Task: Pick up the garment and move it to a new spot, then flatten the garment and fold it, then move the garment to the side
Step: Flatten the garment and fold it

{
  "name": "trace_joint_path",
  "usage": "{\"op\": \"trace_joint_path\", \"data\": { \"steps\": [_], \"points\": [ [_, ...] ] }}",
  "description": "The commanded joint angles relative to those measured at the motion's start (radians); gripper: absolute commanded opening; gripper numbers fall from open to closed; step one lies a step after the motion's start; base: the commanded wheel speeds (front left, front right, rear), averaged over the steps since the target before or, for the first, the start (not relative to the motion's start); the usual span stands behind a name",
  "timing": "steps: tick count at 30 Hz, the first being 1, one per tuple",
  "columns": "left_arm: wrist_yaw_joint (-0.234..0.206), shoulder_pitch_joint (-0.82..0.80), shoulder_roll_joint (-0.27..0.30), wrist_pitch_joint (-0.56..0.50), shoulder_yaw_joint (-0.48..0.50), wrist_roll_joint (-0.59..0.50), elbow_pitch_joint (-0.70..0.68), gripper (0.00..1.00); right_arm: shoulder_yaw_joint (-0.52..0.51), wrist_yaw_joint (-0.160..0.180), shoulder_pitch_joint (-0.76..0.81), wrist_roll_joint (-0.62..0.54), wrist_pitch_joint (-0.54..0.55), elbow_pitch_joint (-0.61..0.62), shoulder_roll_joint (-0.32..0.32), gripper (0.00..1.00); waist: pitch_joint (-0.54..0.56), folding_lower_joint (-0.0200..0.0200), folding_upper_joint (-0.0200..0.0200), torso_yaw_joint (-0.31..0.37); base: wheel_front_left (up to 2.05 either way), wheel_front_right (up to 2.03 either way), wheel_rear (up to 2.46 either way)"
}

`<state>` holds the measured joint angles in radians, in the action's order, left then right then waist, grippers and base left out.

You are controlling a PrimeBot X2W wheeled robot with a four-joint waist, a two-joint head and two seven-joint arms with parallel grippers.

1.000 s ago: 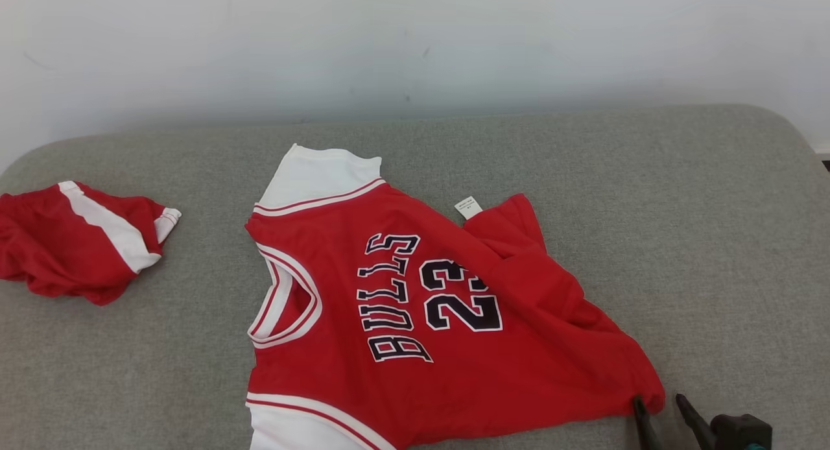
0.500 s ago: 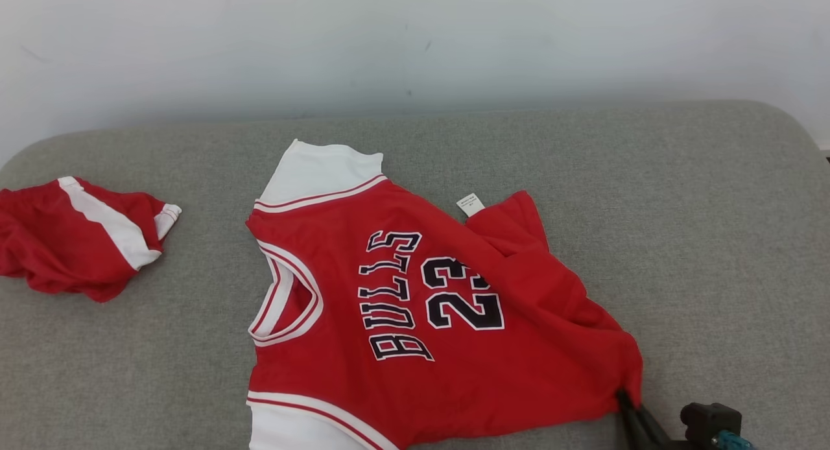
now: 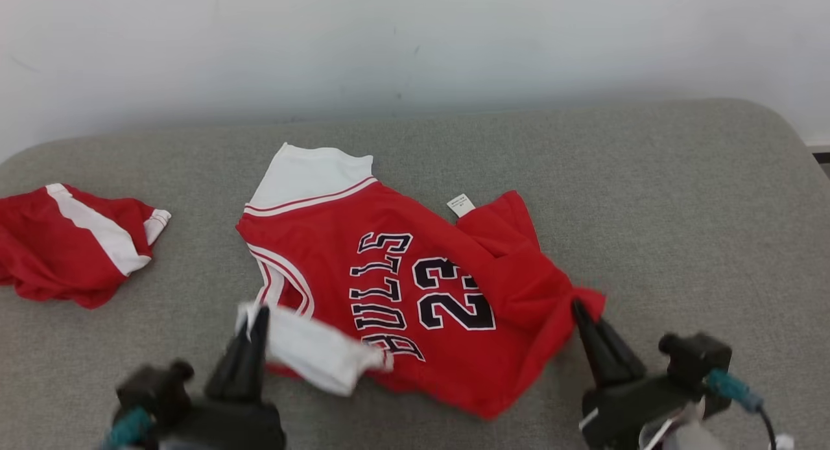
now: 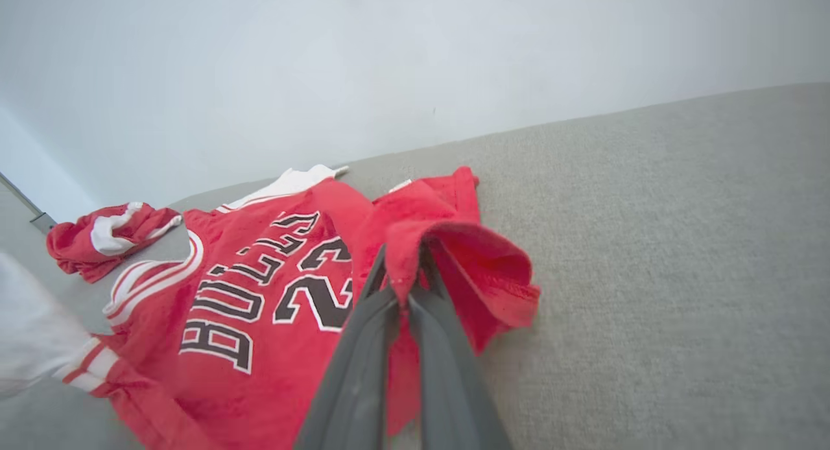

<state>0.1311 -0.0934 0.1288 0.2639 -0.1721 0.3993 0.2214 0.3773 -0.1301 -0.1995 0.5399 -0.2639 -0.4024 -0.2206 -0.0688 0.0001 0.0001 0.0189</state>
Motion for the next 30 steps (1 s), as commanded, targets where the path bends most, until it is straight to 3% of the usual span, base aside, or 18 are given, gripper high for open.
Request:
{"op": "trace_joint_path", "data": {
  "steps": [1, 6, 11, 16, 21, 23, 30],
  "points": [
    [-0.002, -0.049, 0.021, 0.000, 0.003, 0.008, -0.008, 0.00, 0.005, -0.001, -0.030, 0.010, 0.000, 0.012, -0.015, 0.00, -0.014, -0.0001, -0.0001, 0.004, 0.00, 0.00, 0.00],
    [-0.002, -0.327, 0.106, -0.012, -0.043, 0.055, 0.031, 0.00, -0.008, -0.001, -0.214, 0.068, 0.000, 0.041, -0.068, 0.00, -0.105, -0.0001, -0.0001, 0.012, 0.00, 0.00, 0.00],
    [-0.002, -0.621, 0.155, -0.067, -0.068, 0.120, 0.092, 0.00, -0.044, -0.001, -0.426, 0.152, 0.002, 0.031, -0.106, 0.00, -0.238, -0.0001, -0.0001, 0.022, 0.00, 0.00, 0.00],
    [-0.002, -0.951, 0.185, -0.136, -0.066, 0.182, 0.178, 0.00, -0.092, -0.001, -0.702, 0.268, 0.074, 0.006, -0.136, 0.00, -0.392, -0.0001, -0.0001, 0.033, 0.00, 0.00, 0.00],
    [-0.002, -1.313, 0.189, -0.205, -0.066, 0.187, 0.284, 0.00, -0.137, -0.001, -1.025, 0.299, 0.170, -0.036, -0.174, 0.00, -0.533, -0.0001, -0.0001, 0.038, 0.00, 0.00, 0.00],
    [-0.004, -1.389, 0.186, -0.216, -0.065, 0.183, 0.305, 0.00, -0.146, -0.001, -1.097, 0.296, 0.189, -0.050, -0.178, 0.00, -0.557, -0.0001, -0.0001, 0.040, 0.00, 0.00, 0.00],
    [-0.007, -1.817, 0.164, -0.232, -0.086, 0.137, 0.489, 0.00, -0.178, -0.001, -1.520, 0.225, 0.247, -0.227, -0.155, 0.00, -0.642, -0.0001, -0.0001, 0.065, 0.00, 0.00, 0.00]
  ]
}}
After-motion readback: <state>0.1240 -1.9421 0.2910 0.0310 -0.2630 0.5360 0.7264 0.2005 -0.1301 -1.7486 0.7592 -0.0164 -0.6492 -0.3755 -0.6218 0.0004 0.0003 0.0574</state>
